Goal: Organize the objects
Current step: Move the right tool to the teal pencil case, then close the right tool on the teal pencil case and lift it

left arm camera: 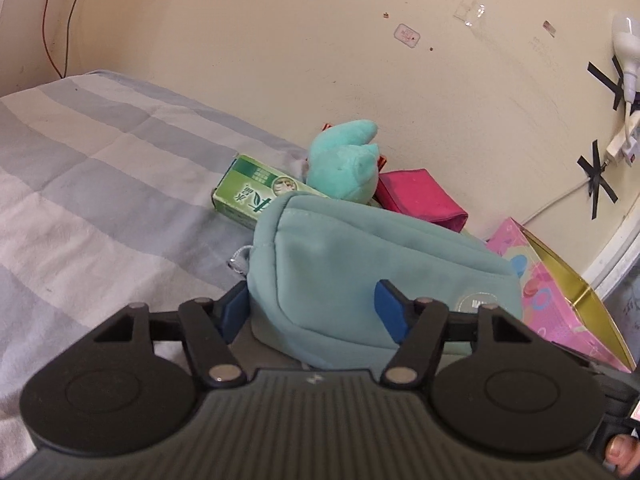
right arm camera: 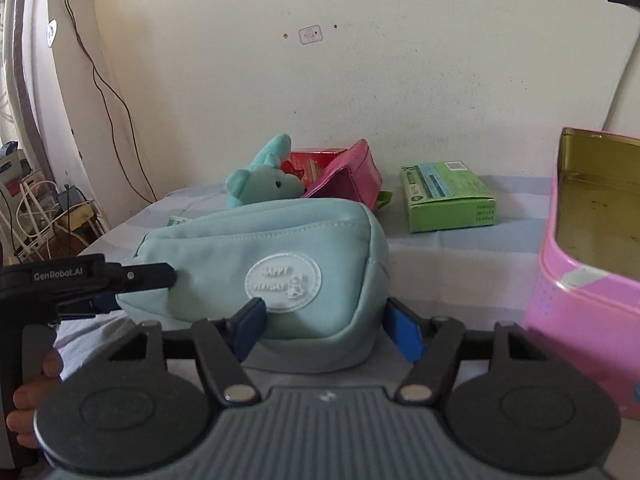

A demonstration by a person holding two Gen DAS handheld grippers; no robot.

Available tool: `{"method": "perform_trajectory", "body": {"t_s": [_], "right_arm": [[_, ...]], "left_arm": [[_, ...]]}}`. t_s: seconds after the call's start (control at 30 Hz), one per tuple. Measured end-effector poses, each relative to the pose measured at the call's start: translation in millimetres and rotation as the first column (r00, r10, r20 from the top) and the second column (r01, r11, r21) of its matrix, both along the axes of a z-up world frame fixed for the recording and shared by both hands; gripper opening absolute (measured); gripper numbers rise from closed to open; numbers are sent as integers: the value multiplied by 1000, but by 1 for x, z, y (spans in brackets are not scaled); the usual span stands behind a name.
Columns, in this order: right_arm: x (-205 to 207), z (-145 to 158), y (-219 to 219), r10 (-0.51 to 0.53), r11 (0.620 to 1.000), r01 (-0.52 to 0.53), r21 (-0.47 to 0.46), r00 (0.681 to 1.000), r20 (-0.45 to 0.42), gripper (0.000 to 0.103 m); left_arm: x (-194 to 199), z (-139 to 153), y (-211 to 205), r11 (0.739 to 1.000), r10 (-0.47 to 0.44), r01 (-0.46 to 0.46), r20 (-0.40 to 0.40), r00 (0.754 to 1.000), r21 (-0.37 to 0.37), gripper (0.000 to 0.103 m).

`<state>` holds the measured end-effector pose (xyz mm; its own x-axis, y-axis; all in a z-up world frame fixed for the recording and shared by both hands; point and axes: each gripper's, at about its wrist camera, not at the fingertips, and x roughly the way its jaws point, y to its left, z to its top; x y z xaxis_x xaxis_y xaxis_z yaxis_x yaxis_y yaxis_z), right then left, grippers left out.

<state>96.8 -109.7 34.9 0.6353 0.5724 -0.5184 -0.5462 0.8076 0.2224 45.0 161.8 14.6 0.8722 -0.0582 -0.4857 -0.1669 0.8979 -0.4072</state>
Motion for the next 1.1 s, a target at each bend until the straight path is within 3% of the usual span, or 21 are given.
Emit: {"method": "perform_trajectory", "body": {"t_s": [0.2, 0.4, 0.53, 0.7, 0.87, 0.97, 1.1], "right_arm": [[-15, 2, -10, -29, 1000, 29, 4, 1000, -5, 54], [-58, 6, -41, -75, 997, 75, -13, 997, -3, 49], [-94, 8, -86, -128, 992, 129, 15, 992, -15, 48], [-125, 1, -146, -248, 964, 251, 85, 967, -52, 45], [-147, 1, -171, -319, 945, 318, 70, 948, 5, 44], [-150, 7, -185, -358, 929, 352, 119, 933, 32, 44], [-152, 32, -204, -417, 904, 390, 175, 893, 169, 44]], "left_arm": [[-7, 0, -5, 998, -59, 58, 11, 998, 28, 67], [-21, 9, -35, 974, -215, 212, 27, 976, 79, 67], [-36, 17, -76, 925, -360, 352, 38, 932, 142, 67], [-40, 13, -133, 868, -467, 458, 4, 884, 193, 67], [-38, 25, -168, 847, -495, 473, 34, 868, 245, 67], [-38, 43, -186, 841, -498, 456, 87, 863, 293, 67], [-26, 74, -209, 841, -507, 433, 191, 841, 325, 67]]}}
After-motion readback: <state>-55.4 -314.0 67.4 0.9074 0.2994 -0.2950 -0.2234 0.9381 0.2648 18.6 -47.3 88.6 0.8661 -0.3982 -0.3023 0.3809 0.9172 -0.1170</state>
